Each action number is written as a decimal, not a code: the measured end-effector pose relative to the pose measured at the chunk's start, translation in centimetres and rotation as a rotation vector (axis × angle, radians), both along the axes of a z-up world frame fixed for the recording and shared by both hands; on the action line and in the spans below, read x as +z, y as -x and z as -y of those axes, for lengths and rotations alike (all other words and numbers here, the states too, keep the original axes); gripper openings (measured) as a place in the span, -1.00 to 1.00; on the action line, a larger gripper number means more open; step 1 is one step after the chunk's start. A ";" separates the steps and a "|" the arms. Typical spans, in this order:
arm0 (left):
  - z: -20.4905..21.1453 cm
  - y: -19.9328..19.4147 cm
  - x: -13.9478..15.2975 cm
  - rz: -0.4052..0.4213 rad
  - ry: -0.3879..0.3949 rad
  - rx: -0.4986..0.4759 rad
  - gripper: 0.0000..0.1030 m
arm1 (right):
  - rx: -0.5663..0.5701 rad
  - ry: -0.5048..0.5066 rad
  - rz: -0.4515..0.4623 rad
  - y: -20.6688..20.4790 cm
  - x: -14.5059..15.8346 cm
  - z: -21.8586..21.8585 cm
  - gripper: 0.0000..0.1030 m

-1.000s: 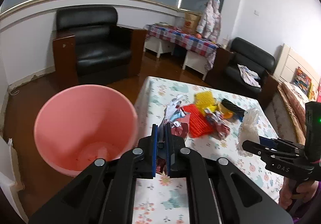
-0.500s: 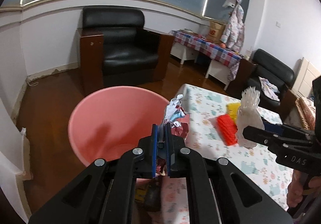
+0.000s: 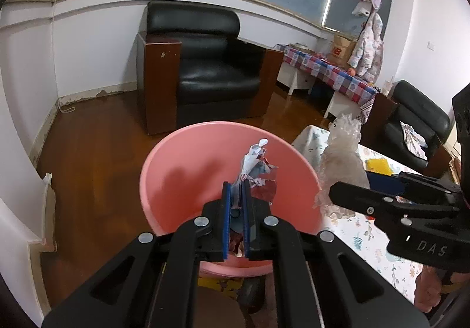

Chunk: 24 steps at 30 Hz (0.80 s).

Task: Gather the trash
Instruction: 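Carry both items over the pink bucket and open both tools to release them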

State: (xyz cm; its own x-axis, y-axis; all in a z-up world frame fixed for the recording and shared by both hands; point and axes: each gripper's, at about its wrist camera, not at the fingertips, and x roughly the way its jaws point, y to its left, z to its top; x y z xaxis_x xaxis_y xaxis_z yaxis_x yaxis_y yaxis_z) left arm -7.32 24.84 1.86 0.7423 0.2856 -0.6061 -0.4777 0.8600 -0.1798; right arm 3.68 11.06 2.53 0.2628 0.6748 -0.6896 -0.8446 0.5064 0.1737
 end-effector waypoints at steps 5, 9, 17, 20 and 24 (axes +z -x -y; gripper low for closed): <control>-0.8 -0.6 -0.5 -0.014 0.006 0.014 -0.88 | 0.011 0.025 -0.029 -0.4 -1.4 -1.9 -0.18; -1.8 -1.1 -1.0 -0.026 0.012 0.021 -0.88 | 0.023 0.054 -0.043 -0.6 -2.7 -3.2 -0.17; -2.8 -1.8 -1.8 -0.050 0.009 0.027 -0.88 | 0.042 0.088 -0.051 -1.1 -4.2 -4.9 -0.15; -2.9 -2.3 -1.8 -0.059 0.005 0.027 -0.88 | 0.045 0.091 -0.052 -1.4 -4.4 -5.2 -0.15; -3.2 -2.4 -1.9 -0.053 0.017 0.045 -0.87 | 0.051 0.089 -0.045 -1.1 -4.3 -5.4 -0.06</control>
